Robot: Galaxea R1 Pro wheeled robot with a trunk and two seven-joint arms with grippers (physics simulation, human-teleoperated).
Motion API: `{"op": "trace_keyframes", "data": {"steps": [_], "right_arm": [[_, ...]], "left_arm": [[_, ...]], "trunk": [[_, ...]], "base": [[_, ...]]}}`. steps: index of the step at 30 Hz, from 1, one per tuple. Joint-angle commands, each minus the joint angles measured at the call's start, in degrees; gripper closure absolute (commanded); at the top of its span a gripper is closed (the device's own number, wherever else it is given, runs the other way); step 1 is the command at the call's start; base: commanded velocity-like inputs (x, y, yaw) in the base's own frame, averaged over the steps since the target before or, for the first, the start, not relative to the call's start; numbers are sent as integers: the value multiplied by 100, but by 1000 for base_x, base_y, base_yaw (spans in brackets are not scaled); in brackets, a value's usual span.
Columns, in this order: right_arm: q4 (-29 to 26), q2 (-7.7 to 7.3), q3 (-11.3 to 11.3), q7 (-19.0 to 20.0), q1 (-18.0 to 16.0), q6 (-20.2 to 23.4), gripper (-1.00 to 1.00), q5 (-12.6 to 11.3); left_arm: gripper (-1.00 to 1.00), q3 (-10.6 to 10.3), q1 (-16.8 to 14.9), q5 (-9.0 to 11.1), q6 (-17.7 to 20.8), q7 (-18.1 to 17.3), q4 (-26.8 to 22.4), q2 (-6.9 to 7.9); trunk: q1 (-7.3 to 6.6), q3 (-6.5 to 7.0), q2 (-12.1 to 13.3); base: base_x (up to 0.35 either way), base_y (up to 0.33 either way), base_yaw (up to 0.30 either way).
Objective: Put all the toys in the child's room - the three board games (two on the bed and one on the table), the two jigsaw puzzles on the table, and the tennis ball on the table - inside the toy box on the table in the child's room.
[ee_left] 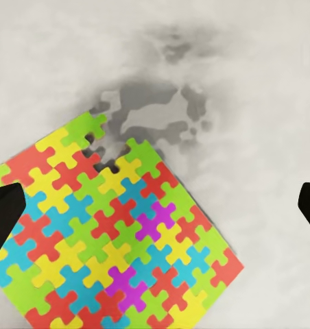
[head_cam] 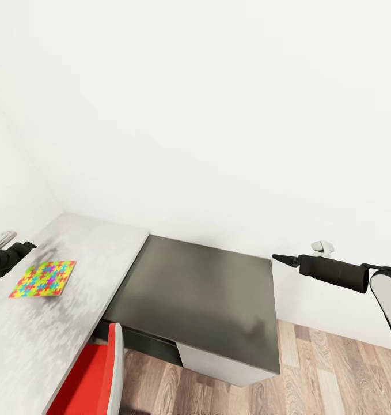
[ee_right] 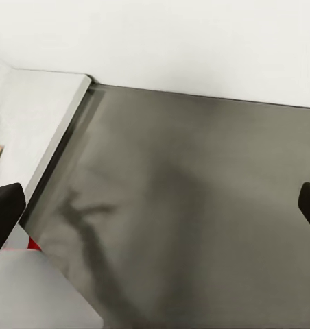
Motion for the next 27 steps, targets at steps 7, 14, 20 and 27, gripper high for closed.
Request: {"op": "trace_keyframes", "data": {"steps": [7, 14, 20, 27], "right_arm": [[-26, 12, -5, 61, 9, 22, -100, 52], [-35, 15, -5, 62, 15, 22, -100, 52], [-42, 16, -3, 67, 21, 22, -100, 52], [-45, 16, 1, 68, 23, 22, -100, 52]], "left_arm": [[-100, 8, -1, 37, -67, 49, -12, 1], [-100, 10, -5, 32, -169, 49, -12, 9], [-100, 26, -11, 32, -200, 49, -12, 20], [-100, 44, -49, 40, -211, 47, -15, 31]], "trunk": [[3, -76, -11], [3, -142, -11], [3, -198, -11], [3, -264, -11]], "base": [[0, 0, 0], [0, 0, 0], [0, 0, 0], [0, 0, 0]]}}
